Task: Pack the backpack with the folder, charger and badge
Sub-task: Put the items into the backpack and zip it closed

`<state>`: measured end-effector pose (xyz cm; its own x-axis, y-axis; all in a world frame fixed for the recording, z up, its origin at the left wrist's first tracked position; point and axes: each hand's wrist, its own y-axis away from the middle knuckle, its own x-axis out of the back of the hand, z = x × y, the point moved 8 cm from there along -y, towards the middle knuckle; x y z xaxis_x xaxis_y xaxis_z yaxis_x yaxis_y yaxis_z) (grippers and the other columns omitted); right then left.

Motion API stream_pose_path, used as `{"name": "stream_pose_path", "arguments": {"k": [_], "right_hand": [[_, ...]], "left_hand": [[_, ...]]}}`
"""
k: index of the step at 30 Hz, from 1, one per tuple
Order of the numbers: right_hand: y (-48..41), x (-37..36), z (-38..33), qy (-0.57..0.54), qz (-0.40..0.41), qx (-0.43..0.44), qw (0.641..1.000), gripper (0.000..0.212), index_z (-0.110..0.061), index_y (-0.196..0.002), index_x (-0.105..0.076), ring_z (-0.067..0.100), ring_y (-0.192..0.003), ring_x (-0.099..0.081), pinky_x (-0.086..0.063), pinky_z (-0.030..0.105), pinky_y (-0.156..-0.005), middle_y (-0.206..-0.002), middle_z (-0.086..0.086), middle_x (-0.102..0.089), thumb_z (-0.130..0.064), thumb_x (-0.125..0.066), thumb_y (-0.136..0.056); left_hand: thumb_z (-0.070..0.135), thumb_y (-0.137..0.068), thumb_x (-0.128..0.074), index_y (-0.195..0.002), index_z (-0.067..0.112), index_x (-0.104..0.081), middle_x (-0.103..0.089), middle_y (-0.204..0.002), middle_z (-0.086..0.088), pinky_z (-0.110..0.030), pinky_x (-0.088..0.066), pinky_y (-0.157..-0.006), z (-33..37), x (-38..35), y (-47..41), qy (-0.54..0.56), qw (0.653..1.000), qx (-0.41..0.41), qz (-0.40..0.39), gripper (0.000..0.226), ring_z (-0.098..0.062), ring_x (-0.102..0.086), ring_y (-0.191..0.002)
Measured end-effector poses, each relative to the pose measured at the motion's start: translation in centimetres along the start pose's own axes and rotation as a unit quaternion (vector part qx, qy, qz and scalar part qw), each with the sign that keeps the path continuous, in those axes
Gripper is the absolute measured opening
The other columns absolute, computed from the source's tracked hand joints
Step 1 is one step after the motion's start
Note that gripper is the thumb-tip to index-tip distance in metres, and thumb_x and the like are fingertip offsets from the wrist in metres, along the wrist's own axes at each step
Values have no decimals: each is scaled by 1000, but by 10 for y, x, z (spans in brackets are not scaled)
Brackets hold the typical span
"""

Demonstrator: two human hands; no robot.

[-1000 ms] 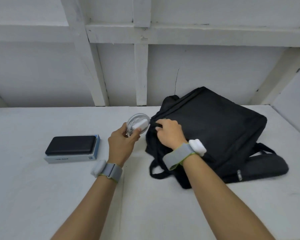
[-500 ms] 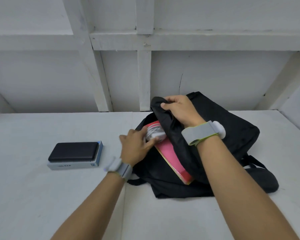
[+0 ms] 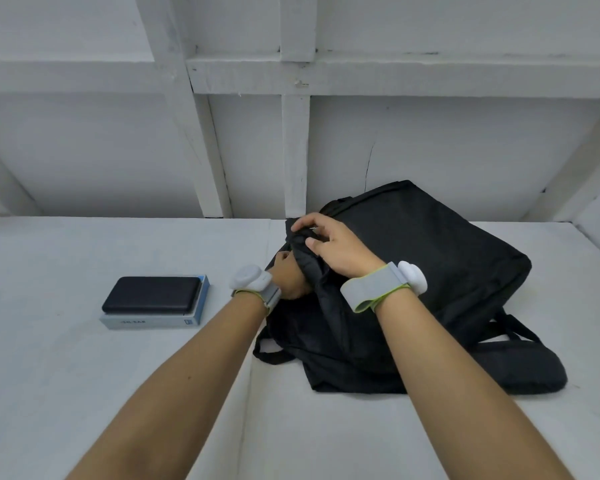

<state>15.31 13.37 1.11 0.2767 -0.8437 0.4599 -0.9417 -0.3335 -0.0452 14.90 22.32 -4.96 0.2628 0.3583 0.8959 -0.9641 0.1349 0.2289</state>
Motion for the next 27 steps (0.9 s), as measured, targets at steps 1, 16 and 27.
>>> {"name": "stream_pose_path", "arguments": {"k": [1,16,27], "right_hand": [[1,0,2,26,5,-2,1000,38,-39,-96,-68,12,-104,-64,-50,31,-95,-110,-9,-68,-6,-49,-96],[19,-28,14,151,-105,-37,982,79,-38,-144,-28,19,-110,-58,-46,35,-100,-139,0,-47,-7,-60,-79],[21,-18,26,137,-21,-53,989,26,-23,-113,-68,11,-115,-61,-42,24,-100,-114,-8,-72,-18,-64,-87]], "left_hand": [[19,-94,-57,-139,3,-42,-48,-139,-18,-29,-39,-98,2,0,7,7,998,-51,-25,50,-33,-50,-126],[69,-55,-81,-144,45,-34,-37,-147,10,-56,-11,-114,-190,65,76,-126,989,64,-36,104,-19,-28,-140],[88,-61,-50,-132,44,-39,-51,-132,-4,-52,-29,-92,-139,41,16,-86,970,203,105,84,-36,-43,-120]]}}
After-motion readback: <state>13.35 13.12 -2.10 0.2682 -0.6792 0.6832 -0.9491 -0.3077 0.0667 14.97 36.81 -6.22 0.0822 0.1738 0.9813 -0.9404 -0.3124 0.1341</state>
